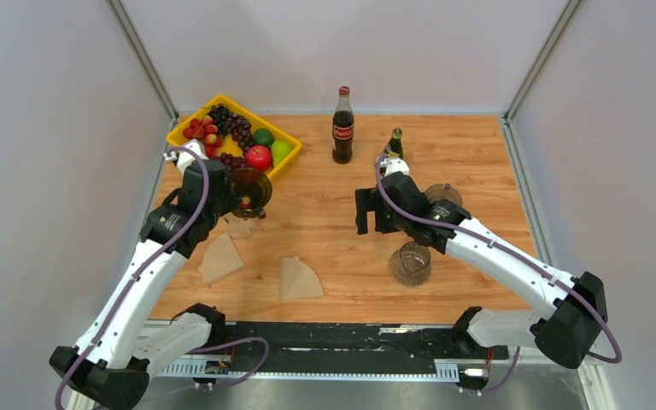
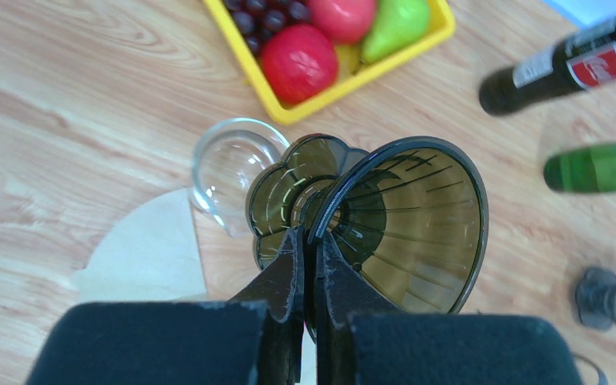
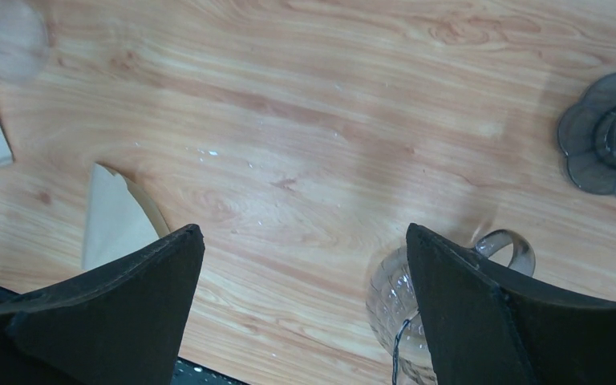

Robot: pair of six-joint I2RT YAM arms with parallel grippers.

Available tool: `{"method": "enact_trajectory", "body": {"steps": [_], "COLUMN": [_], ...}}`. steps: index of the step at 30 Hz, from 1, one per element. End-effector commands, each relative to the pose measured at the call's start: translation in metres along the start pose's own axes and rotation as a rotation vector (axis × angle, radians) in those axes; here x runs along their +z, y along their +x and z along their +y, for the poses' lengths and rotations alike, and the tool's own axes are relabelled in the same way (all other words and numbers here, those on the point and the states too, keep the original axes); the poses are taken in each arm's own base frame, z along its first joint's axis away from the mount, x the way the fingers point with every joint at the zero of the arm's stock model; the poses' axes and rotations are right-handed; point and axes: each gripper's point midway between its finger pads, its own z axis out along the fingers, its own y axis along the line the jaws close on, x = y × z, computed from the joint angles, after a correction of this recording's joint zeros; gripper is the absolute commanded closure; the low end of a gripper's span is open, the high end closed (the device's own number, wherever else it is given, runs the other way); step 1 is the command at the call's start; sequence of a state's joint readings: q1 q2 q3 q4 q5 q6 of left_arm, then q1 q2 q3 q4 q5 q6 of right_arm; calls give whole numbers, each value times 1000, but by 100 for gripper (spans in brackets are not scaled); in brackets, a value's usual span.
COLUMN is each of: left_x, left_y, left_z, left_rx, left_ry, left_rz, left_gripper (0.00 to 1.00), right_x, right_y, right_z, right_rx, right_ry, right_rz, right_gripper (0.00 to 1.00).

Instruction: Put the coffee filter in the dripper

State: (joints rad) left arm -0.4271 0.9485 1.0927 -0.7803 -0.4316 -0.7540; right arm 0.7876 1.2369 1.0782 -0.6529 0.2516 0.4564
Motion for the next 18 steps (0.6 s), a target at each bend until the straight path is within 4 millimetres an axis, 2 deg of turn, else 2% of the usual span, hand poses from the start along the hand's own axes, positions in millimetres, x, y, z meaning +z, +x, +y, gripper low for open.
{"method": "enact_trajectory", "body": {"steps": [1,4,8,15,18], "left_x": [-9,0,9,26,33], "left_y": [-43,-51,-53,-43,-36], "left_z": [11,24,30,36,45], "left_rx": [-96,-139,-169,-203,-216], "left_ry": [-23,-57,-53,-44,-79], "left_rz": [-111,-116,-100,-36,0], "left_gripper": [100,100,100,100,100], "right_x": [-8,-8,-9,-5,-4], "right_y": [-5,-4,-6,-1,2], "right_z": [1,-1,-2,-6,-8], "right_rx": [-19,-23,-25,-26,-26], "right_ry": [-32,-29,-25,-11,-3], "right_rz": [-38,-46,-56,-47,-41], "right_gripper": [0,0,0,0,0]}}
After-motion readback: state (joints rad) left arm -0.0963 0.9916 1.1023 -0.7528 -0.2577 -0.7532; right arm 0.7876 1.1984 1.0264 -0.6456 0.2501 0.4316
